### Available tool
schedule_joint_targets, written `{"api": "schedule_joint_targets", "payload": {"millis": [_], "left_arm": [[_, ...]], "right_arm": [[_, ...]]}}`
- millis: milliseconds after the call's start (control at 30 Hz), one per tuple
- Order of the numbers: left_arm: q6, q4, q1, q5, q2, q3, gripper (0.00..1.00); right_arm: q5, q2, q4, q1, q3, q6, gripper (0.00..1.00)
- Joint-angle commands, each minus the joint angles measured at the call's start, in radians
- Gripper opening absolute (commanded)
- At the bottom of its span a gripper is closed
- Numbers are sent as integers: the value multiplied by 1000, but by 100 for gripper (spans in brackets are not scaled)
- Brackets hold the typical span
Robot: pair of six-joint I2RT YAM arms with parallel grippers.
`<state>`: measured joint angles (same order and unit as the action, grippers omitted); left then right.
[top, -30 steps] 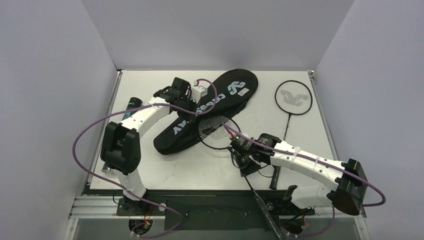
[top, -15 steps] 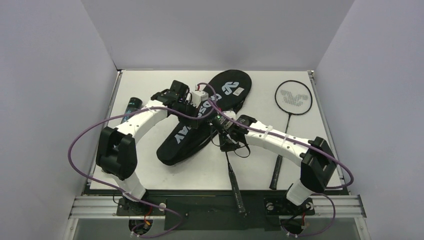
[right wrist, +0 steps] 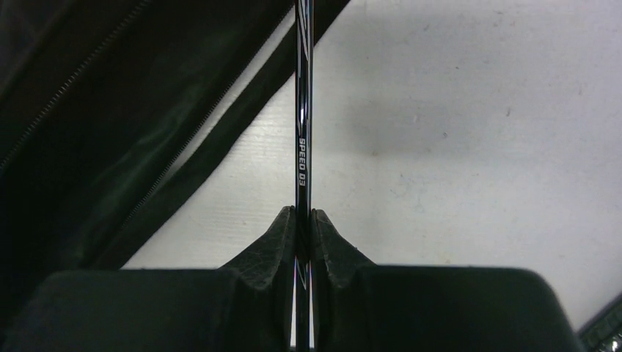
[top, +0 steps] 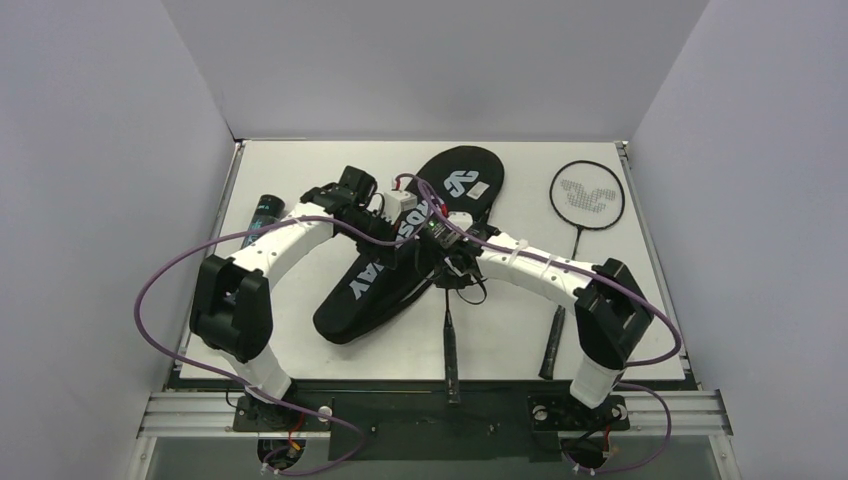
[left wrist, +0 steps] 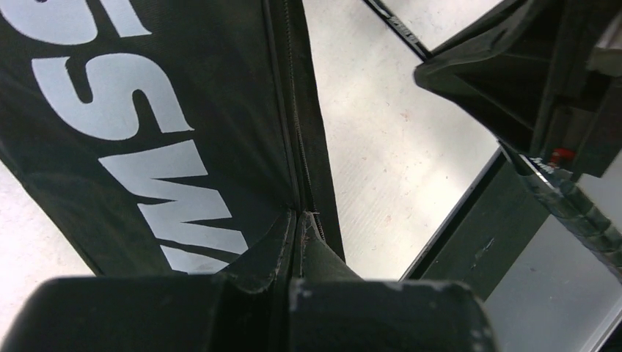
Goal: Pack up the badminton gear
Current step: Place the racket in the racket bag.
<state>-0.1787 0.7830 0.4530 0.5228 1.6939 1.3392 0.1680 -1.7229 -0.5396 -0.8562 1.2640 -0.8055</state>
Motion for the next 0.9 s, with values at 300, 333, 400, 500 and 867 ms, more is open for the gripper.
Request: {"api": "schedule_joint_targets", "payload": {"millis": [300,333,400,500,867], "left_arm": [[-52,76,10,113,-39,50,0],[-54,85,12,119,-40,52,0],[-59,97,16,133,-46,56,0],[-65,107,20,155,-61,57,0],[-105,170,24,219,-66,58,0]], "right_arm": [[96,-90,169,42,117,-45,0],[105,-91,182,49,119,-58,0],[117,-92,203,66,122,-82,0],[131,-87,242,87,115,-122,0],[119,-131,333,140,147,-240,0]]}}
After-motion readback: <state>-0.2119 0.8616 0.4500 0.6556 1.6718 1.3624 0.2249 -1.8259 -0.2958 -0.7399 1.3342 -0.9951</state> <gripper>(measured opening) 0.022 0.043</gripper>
